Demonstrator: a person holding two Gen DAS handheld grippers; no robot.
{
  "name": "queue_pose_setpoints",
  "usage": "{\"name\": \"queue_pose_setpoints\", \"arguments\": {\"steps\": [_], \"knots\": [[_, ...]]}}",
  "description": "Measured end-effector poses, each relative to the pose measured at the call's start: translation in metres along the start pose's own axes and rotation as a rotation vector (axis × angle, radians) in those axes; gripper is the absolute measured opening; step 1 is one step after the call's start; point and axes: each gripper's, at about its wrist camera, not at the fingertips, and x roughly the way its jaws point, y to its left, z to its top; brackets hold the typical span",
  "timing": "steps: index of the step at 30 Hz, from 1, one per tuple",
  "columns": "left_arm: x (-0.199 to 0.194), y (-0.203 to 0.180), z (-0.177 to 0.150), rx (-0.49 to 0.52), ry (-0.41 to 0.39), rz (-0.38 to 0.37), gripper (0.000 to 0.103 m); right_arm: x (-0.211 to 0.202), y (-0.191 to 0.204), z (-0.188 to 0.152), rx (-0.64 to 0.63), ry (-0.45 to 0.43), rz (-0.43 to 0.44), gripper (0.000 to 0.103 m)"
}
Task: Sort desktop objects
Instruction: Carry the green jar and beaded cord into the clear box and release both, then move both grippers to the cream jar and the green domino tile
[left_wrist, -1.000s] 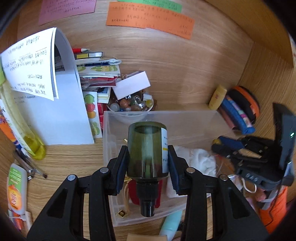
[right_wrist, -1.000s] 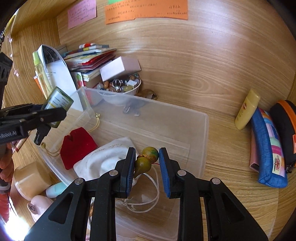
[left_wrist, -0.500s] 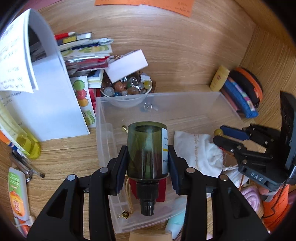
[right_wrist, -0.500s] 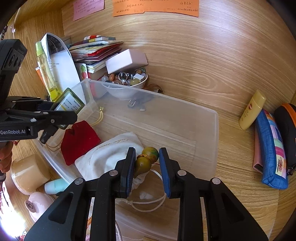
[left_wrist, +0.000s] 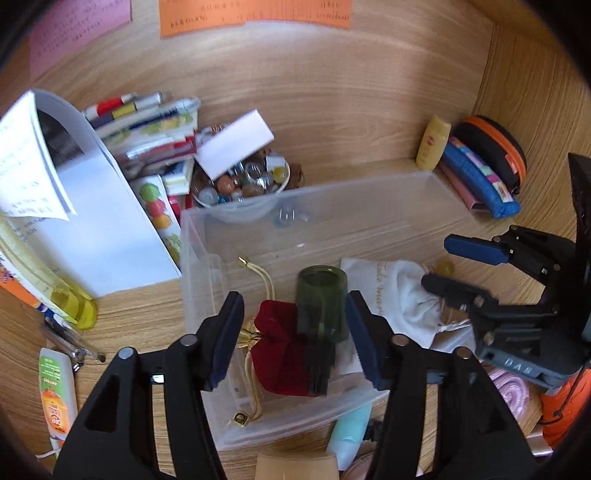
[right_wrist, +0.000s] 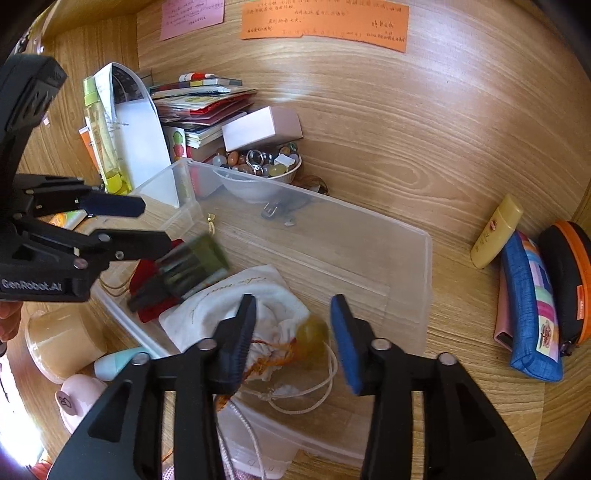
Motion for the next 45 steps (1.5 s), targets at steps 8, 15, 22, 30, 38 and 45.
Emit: {"name": "queue_pose_setpoints", "arguments": {"steps": [8, 15, 22, 30, 38, 45], "knots": [[-0.028, -0.002, -0.003, 0.017, -0.073, 0.034, 0.078, -0.015, 0.006, -0.002, -0.02, -0.037, -0.046, 0.071], [-0.056, 0.0, -0.013, 0.017, -0.147, 0.058, 0.091, -0.033, 0.002, -0.004, 0.004, -0.058, -0.073, 0.075], [-0.08, 0.014, -0.038, -0.019, -0.191, 0.075, 0.094, -0.063, -0.01, -0.012, 0.036, -0.115, -0.116, 0.084], [-0.083, 0.028, -0.081, -0.105, -0.174, 0.057, 0.095, -0.082, -0.025, -0.036, 0.078, -0.114, -0.161, 0.085], [-0.066, 0.027, -0.125, -0.182, -0.083, -0.004, 0.095, -0.077, -0.03, -0.073, 0.082, -0.032, -0.193, 0.085], [-0.053, 0.018, -0.142, -0.208, -0.04, -0.031, 0.095, -0.069, -0.034, -0.102, 0.112, 0.031, -0.162, 0.085]]}}
